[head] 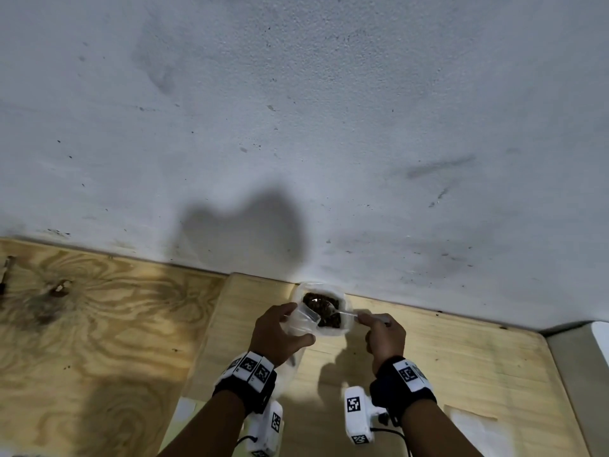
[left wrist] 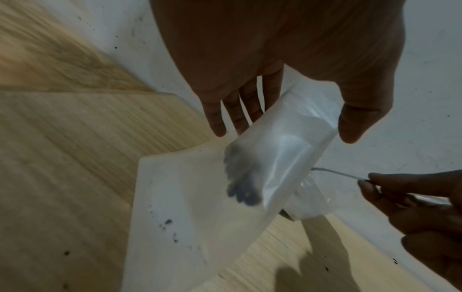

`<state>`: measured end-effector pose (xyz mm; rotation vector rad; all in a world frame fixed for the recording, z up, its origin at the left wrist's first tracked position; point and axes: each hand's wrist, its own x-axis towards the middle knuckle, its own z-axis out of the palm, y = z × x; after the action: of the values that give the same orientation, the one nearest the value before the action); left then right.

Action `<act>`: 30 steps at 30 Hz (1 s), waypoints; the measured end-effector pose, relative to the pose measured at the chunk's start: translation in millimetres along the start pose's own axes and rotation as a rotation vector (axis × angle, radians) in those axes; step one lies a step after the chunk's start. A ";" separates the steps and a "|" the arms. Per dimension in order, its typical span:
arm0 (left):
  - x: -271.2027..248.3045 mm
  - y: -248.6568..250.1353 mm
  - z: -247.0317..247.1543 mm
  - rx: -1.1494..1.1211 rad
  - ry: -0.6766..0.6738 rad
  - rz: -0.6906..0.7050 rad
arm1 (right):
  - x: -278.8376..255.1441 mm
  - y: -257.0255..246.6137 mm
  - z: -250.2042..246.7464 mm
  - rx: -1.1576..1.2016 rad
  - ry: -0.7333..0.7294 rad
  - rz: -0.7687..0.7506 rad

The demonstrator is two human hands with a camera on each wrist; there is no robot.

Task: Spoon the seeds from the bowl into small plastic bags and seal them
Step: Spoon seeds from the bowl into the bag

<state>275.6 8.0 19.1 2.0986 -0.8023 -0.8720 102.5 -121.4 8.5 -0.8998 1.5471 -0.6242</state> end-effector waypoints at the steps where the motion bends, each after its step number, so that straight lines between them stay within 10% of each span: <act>1: -1.4 0.6 -0.6 0.003 0.006 0.002 | -3.1 -3.7 -3.7 0.014 -0.005 -0.019; 12: -12.7 7.4 1.3 0.011 0.021 0.029 | -33.9 -29.4 -32.2 0.120 -0.116 -0.295; 20: -14.8 12.9 8.7 -0.027 0.023 0.013 | -55.6 -31.3 -22.7 -0.253 -0.230 -0.677; 30: -7.2 1.7 1.9 0.002 0.033 -0.012 | -26.0 -18.5 -17.0 -0.220 0.053 -0.529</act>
<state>269.5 11.7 21.7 2.1163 -0.7740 -0.8413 90.0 -112.0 41.1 -1.4938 1.4443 -0.8652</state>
